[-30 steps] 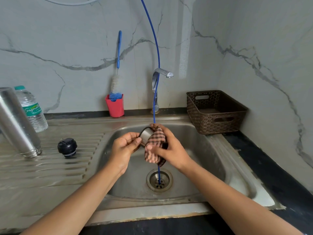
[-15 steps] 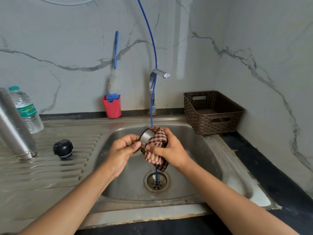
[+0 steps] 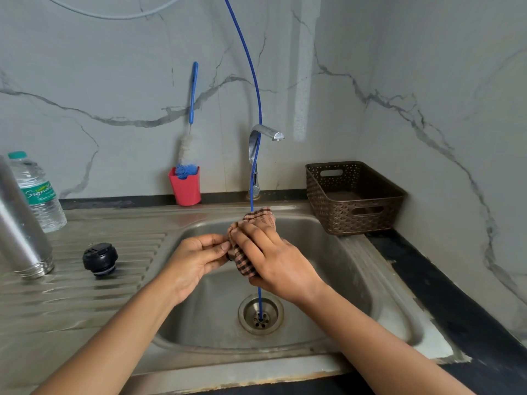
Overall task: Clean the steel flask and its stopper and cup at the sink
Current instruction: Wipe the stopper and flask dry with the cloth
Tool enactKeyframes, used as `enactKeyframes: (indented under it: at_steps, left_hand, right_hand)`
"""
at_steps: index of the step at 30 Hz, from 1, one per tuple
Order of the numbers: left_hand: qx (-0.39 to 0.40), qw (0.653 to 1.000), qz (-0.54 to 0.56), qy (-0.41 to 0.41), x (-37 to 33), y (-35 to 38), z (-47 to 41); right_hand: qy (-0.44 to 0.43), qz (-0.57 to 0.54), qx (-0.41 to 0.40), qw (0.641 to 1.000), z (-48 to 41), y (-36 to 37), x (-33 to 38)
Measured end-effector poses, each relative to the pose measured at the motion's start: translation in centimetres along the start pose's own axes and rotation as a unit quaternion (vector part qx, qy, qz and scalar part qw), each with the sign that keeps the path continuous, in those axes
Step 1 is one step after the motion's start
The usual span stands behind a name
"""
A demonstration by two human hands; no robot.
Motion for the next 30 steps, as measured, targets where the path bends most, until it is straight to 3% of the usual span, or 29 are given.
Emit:
enactKeyframes:
  at_steps: [7,9,10,12,14,17,19,22,24,27,29,30]
  left_hand:
    - [-0.013,0.997,-0.032,0.062,-1.1,0.0,0.6]
    - [-0.014,0.995,-0.05,0.087,-1.3,0.1,0.6]
    - [-0.018,0.993,-0.065,0.098,-1.3,0.0,0.6]
    - [-0.033,0.991,-0.076,0.109,-1.3,-0.4,0.5]
    - [-0.042,0.99,-0.073,0.116,-1.4,-0.6,0.5]
    - [-0.029,0.99,-0.059,0.127,-1.5,-0.2,0.6]
    - [-0.034,0.988,-0.059,0.141,-1.7,-0.4,0.8]
    - [-0.03,0.982,-0.085,0.167,-2.3,-0.2,1.0]
    - [-0.028,0.978,-0.098,0.181,-2.7,0.1,1.3]
    - [-0.025,0.978,-0.096,0.185,-2.7,0.1,1.4]
    - [-0.025,0.975,-0.114,0.188,-2.5,0.0,1.5]
    - [-0.026,0.974,-0.122,0.191,-2.5,-0.2,1.5]
  right_hand:
    - [-0.049,-0.055,-0.038,0.997,0.1,-0.5,0.3]
    - [0.032,-0.175,-0.08,0.981,0.1,-0.9,-1.4]
    - [0.107,-0.259,-0.098,0.955,0.4,-0.8,-2.8]
    - [0.176,-0.325,-0.094,0.925,1.2,-0.6,-4.4]
    - [0.191,-0.351,-0.087,0.912,1.5,-0.8,-4.7]
    - [0.147,-0.3,-0.073,0.94,1.0,-0.7,-3.6]
    - [0.191,-0.351,-0.088,0.912,1.4,0.2,-4.2]
    - [0.286,-0.475,-0.091,0.827,2.3,2.0,-5.6]
    - [0.271,-0.428,-0.114,0.854,2.3,0.5,-5.4]
    - [0.157,-0.283,-0.095,0.941,0.9,-0.4,-3.2]
    - [0.189,-0.32,-0.088,0.924,1.2,1.0,-3.5]
    - [0.233,-0.416,-0.09,0.874,1.4,1.6,-3.9]
Point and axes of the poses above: each hand's wrist, its own z-axis away from the middle knuckle, its own y-axis out of the palm, x = y × z, the point moved 9 cm from there along -z, towards the middle knuckle, and after that the axes turned 7 degrees about -y, right-handed, at the moved point
